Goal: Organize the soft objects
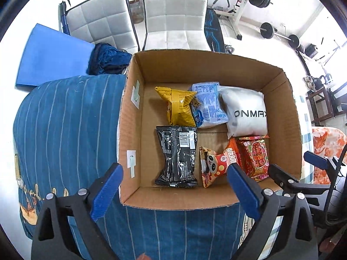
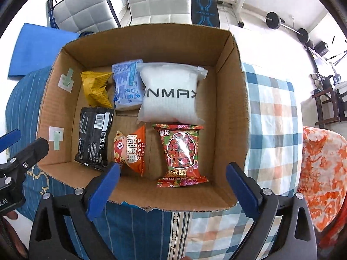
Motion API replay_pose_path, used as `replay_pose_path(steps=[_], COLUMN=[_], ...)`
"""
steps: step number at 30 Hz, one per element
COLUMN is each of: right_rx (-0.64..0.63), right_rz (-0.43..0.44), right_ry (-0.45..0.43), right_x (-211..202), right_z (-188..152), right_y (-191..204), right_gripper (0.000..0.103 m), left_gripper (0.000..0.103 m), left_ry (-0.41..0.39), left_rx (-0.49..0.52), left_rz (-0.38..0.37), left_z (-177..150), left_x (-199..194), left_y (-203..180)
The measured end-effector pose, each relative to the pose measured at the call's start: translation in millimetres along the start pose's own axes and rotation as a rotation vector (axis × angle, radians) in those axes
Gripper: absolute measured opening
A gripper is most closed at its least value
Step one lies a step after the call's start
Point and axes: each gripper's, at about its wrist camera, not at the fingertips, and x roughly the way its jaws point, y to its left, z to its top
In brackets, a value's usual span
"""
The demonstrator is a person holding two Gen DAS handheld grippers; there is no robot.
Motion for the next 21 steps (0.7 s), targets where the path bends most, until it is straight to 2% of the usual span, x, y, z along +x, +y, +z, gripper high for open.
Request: replay_pose_path(steps=[5, 10, 14, 21], right_rx=[0.012, 0.022, 0.026, 0.024], right_rz=[-0.005, -0.017, -0.016, 0.001], right_ry=[-0.037, -0.1, -0.16, -0.251], right_x=[-21.3, -56.3, -94.0, -158.3], right_z=[-10.4, -26.8, -48.1, -93.0], right_y=[-3.4, -8.2, -13.3, -21.2], right_gripper=[0.1, 0.1, 0.1, 0.1], left_gripper=[0.098, 0.098, 0.098, 0.098], left_ry=[-0.048, -0.132, -0.2, -0.261], left_rx=[-0.001, 0.001, 0.002, -0.004], left_rz=[0.009, 0.013, 0.016, 0.001], left_z=[-8.6, -26.2, -45.5, -82.5], left_x=[-23.2, -66.5, -104.1, -155.4], left_y=[-5.5, -14.2, -21.0, -26.8])
